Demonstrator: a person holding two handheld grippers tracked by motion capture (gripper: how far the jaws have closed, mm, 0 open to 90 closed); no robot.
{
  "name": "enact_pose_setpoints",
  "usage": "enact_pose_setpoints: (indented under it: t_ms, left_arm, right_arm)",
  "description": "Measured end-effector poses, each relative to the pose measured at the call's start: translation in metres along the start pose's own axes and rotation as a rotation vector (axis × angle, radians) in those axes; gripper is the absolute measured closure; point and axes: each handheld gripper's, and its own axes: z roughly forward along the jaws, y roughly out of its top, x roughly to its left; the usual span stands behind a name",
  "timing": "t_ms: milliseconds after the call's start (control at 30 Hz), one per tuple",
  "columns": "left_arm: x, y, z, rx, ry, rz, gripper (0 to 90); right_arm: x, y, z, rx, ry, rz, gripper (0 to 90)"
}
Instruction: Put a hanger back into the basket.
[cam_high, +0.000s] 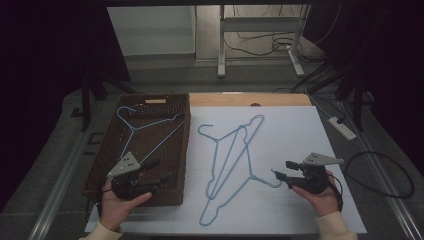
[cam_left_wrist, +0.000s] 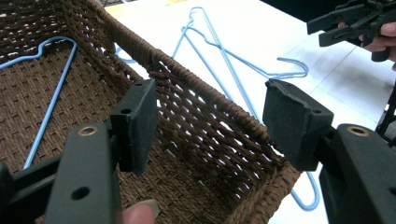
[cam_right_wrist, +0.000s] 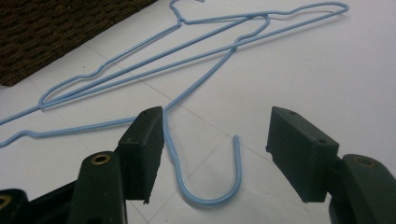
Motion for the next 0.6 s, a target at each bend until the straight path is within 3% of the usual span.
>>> enact_pose_setpoints:
  t_ms: [233, 433, 600]
  left_arm:
    - [0.000, -0.001, -0.001, 0.001, -0.006, -0.003, 36.4]
    - [0.001, 0.000, -0.002, 0.005, -0.008, -0.004, 36.3]
    - [0.000, -0.001, 0.000, 0.012, -0.010, -0.003, 36.3]
  right_arm:
    - [0.004, 0.005, 0.005, 0.024, -0.008, -0.011, 37.0]
    - [0.015, 0.028, 0.020, 0.061, -0.002, -0.059, 40.3]
    - [0.022, 0.048, 0.042, 0.136, 0.012, -0.104, 61.7]
